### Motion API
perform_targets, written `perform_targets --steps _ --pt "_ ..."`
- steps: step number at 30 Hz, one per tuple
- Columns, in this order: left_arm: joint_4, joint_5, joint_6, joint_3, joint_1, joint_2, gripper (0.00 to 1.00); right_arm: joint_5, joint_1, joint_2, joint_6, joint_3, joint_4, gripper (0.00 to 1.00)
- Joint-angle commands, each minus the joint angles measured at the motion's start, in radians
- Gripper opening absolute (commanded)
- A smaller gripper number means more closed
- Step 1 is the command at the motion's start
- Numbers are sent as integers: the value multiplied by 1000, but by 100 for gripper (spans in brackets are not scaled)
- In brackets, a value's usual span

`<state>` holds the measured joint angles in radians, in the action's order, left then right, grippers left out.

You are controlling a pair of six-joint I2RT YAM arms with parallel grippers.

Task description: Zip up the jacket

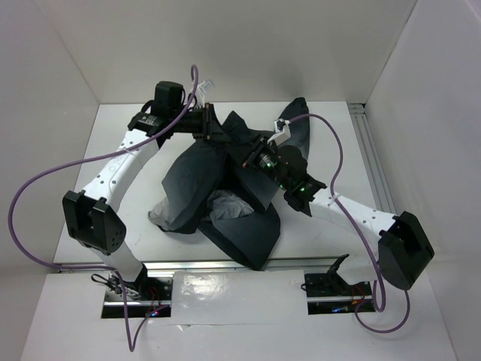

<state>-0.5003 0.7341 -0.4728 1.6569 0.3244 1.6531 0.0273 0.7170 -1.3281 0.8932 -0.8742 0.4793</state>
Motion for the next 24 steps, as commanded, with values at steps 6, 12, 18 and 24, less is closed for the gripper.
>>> perform_targets --steps 6,12,18,24 --pt "19 22 7 43 11 -41 0 29 -8 17 -13 17 102 13" --pt "19 13 7 43 11 -41 0 29 -8 17 -13 17 102 0" --pt "-44 -50 32 89 11 -41 0 29 -8 17 -13 6 67 0" --pt "-155 -151 105 187 30 -32 0 46 -8 17 -2 -86 -106 0"
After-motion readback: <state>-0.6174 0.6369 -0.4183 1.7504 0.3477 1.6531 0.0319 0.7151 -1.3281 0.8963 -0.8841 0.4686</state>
